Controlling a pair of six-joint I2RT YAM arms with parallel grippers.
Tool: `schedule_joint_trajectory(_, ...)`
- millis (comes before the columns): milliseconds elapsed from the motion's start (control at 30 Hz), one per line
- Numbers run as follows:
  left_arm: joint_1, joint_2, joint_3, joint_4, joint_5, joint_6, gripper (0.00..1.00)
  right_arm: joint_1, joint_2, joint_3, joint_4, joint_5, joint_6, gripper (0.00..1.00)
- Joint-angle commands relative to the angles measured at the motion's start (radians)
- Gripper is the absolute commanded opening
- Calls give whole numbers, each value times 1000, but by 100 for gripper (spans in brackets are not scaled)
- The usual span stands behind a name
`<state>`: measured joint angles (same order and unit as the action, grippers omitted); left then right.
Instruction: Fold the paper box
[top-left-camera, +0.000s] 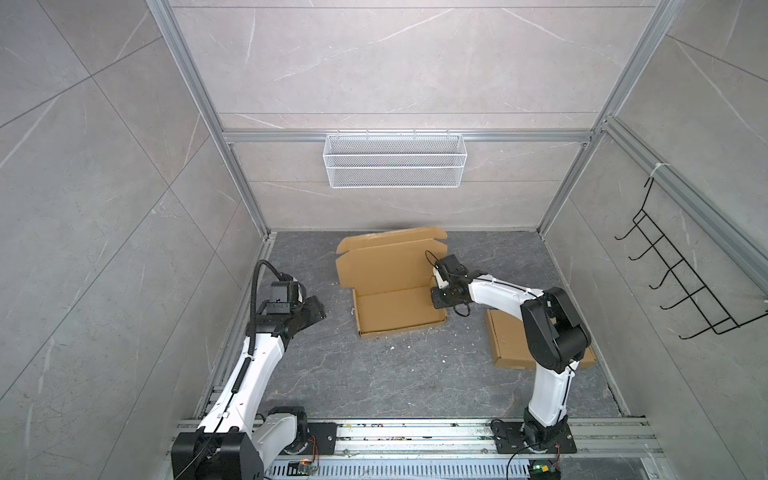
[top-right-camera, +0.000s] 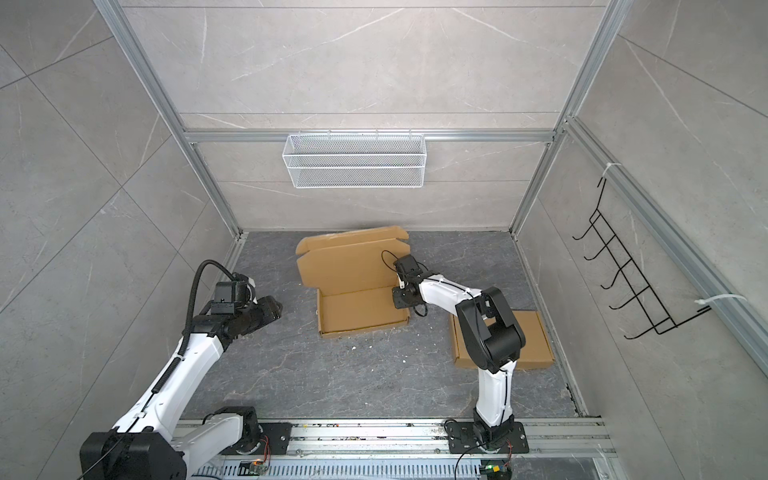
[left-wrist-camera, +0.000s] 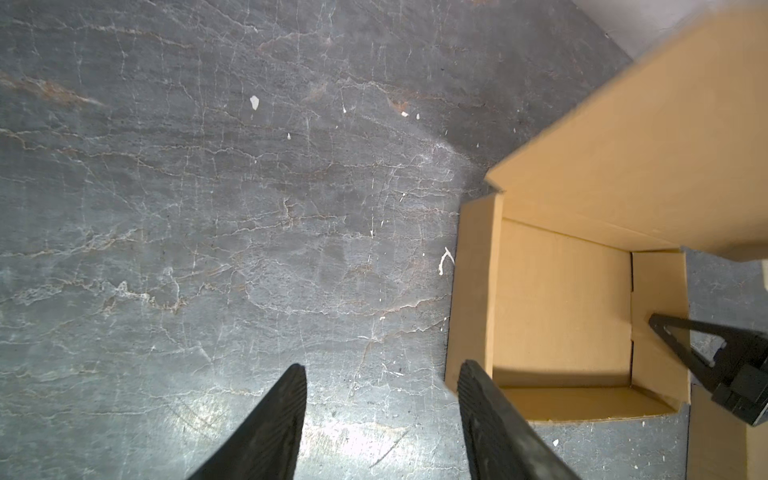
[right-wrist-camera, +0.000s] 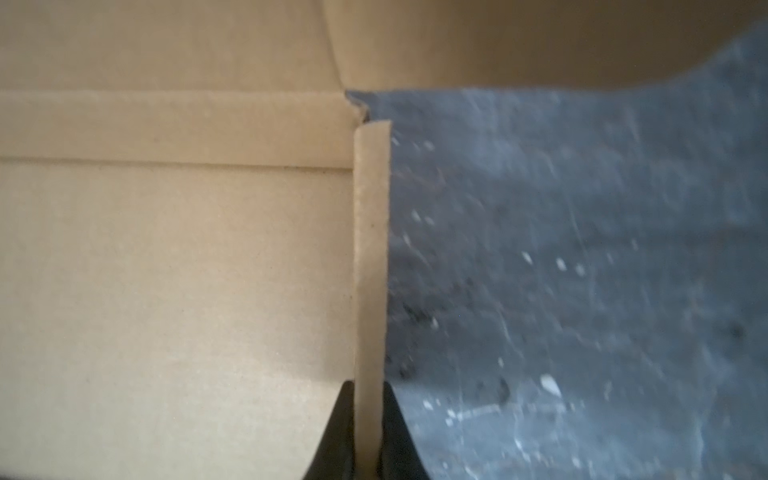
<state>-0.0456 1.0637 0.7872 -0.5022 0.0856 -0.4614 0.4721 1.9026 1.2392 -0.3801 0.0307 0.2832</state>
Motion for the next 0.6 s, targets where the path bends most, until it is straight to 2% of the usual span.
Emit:
schedule_joint_trajectory(0, 3, -11, 45, 43, 27, 48, 61, -5, -69, -84, 13, 7, 125, 11)
schedule_joint_trajectory(200, 1, 14, 61, 115, 134, 133, 62, -9, -91, -98, 9, -31, 128, 14)
schedule_joint_trajectory(300, -2, 19, 63, 174, 191, 208, 65, -30, -153, -118, 27, -100, 101, 30)
schedule_joint_trajectory(400, -1, 33, 67, 224, 226, 293, 69, -96, -257, -156, 53, -229, 43, 44)
schedule_joint_trajectory(567, 0, 115, 105, 314, 302, 383, 73, -228, -404, -147, 30, -381, -86, 50)
